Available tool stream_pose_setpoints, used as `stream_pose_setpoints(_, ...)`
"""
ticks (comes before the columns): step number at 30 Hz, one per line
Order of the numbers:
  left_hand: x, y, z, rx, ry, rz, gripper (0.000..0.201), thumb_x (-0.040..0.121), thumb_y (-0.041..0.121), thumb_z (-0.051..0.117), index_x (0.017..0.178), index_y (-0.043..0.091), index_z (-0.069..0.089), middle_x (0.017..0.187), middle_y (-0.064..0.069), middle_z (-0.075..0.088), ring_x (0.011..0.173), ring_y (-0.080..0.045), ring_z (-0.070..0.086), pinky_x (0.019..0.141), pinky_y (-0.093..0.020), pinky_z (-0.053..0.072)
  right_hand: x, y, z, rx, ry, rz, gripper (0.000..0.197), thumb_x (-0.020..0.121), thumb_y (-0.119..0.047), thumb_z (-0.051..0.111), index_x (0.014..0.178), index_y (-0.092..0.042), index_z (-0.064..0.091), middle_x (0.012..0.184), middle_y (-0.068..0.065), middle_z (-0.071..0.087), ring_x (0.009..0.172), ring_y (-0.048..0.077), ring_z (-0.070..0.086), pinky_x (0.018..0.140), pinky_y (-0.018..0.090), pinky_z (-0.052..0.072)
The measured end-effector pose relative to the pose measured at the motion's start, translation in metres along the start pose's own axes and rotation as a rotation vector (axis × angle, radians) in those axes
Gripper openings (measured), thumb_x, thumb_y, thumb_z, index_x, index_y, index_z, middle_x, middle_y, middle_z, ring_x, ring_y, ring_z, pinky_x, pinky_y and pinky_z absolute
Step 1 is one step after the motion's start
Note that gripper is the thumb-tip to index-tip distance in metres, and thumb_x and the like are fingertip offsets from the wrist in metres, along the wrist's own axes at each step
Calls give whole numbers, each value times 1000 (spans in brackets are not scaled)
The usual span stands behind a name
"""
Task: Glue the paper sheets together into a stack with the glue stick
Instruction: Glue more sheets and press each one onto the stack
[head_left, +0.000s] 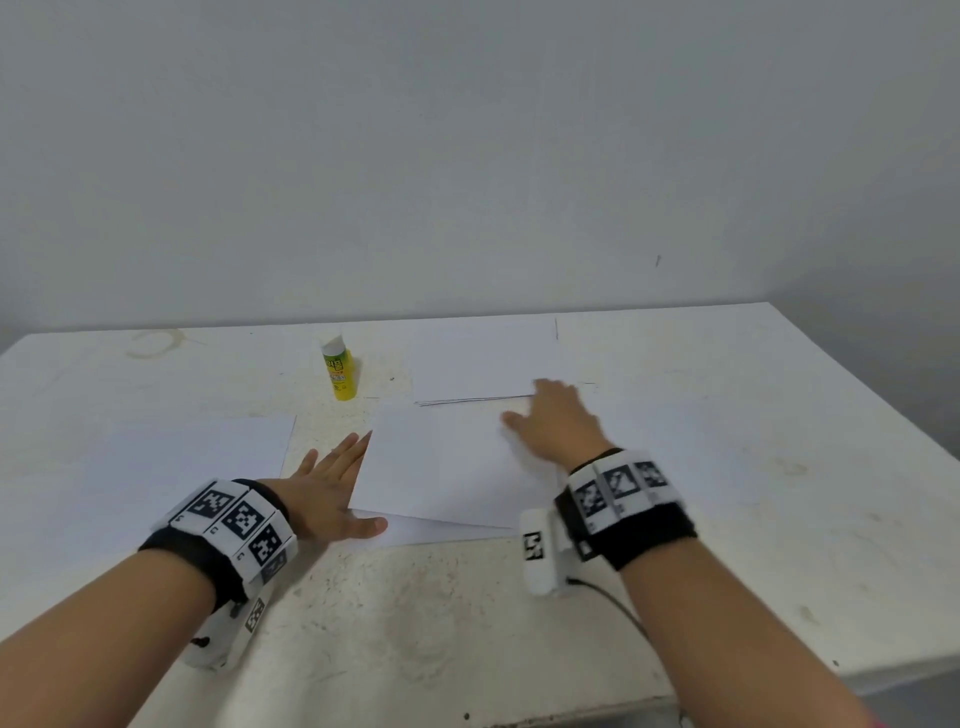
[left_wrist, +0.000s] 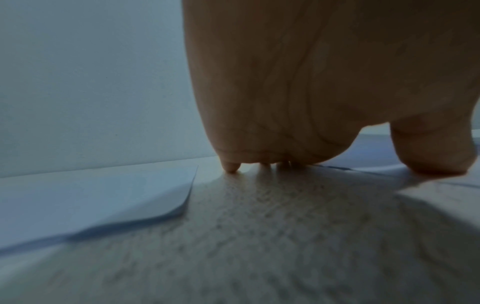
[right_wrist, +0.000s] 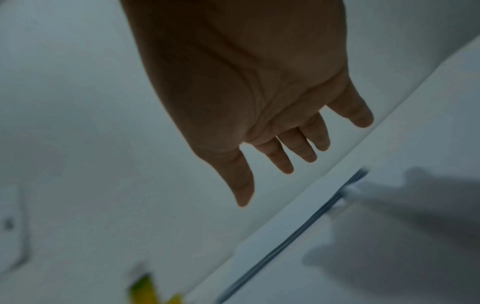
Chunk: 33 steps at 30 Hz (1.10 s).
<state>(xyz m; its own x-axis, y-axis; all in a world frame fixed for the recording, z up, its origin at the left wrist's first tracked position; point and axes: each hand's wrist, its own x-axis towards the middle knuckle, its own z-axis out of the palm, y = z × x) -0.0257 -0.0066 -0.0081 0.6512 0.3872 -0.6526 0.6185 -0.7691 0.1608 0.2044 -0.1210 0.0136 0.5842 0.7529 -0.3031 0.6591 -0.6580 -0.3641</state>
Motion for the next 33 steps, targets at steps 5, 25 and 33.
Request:
stream_pose_setpoints(5, 1, -1, 0, 21, 0, -2, 160, 15, 104, -4, 143, 13, -34, 151, 1, -37, 141, -17, -32, 117, -48, -10, 4, 53, -17, -295, -144, 200, 72, 97, -43, 46, 149, -2, 16, 155, 19, 16, 144, 35, 12, 116, 47, 17)
stream_pose_setpoints(25, 1, 5, 3, 28, 20, -67, 141, 42, 102, 12, 144, 16, -31, 152, 3, -35, 142, -18, -28, 118, -51, -6, -46, -64, 50, -145, -273, -103, 108, 84, -70, 47, 152, -8, -9, 159, 15, -14, 146, 36, -10, 111, 65, 6)
stream_pose_setpoints(33, 4, 2, 6, 8, 60, -25, 151, 25, 105, -1, 145, 17, -31, 154, 3, -34, 143, -19, -27, 118, -52, -4, -36, -81, 78, -187, -317, -58, 97, 90, -56, 53, 153, -13, -7, 160, 10, -13, 146, 35, -12, 106, 70, 12)
